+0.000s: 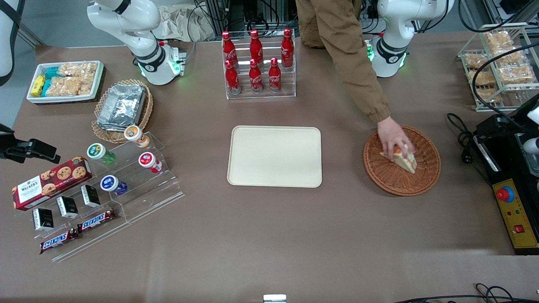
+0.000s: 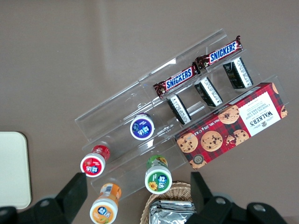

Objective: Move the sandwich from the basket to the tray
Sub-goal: 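Move the left gripper down over the wrapped sandwich in the wicker basket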

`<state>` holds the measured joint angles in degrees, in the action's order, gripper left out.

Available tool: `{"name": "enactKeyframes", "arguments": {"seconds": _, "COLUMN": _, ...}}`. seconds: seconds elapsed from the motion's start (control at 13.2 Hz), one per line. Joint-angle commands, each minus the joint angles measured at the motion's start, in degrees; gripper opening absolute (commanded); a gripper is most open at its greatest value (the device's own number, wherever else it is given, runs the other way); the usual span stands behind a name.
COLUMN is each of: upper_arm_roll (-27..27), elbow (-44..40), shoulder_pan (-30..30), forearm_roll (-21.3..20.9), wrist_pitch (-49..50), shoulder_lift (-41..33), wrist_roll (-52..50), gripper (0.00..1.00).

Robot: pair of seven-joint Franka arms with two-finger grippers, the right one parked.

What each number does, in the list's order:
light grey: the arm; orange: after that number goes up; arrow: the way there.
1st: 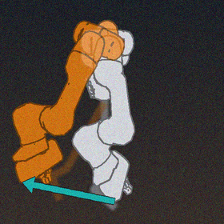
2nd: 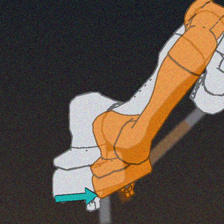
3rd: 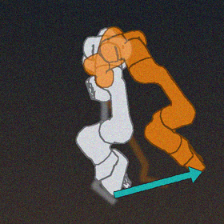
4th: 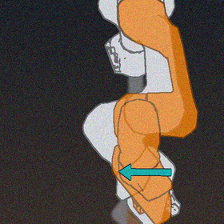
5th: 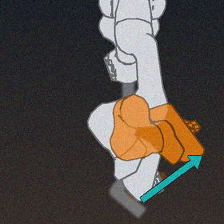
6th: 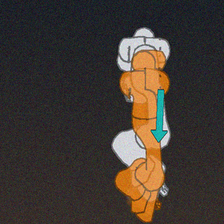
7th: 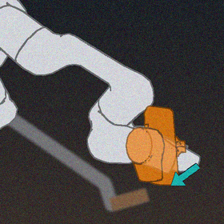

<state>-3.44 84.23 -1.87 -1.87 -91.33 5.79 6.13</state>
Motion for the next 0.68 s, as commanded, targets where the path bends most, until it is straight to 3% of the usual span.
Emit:
{"name": "enactKeyframes", "arguments": {"seconds": 0.0, "upper_arm_roll": 0.1, "elbow": -1.6, "shoulder_pan": 0.1, "forearm_roll": 0.2, "wrist_pitch": 1.9, "shoulder_lift": 0.6, "wrist_roll": -1.8, "gripper": 1.0}}
{"name": "enactKeyframes", "arguments": {"seconds": 0.3, "upper_arm_roll": 0.4, "elbow": 2.6, "shoulder_pan": -0.4, "forearm_roll": -0.3, "wrist_pitch": 6.8, "shoulder_lift": -1.5, "wrist_roll": -8.9, "gripper": 1.0}}
{"name": "enactKeyframes", "arguments": {"seconds": 0.61, "upper_arm_roll": 0.4, "elbow": 31.9, "shoulder_pan": -0.3, "forearm_roll": 0.7, "wrist_pitch": -11.4, "shoulder_lift": -18.2, "wrist_roll": -24.5, "gripper": 1.0}}
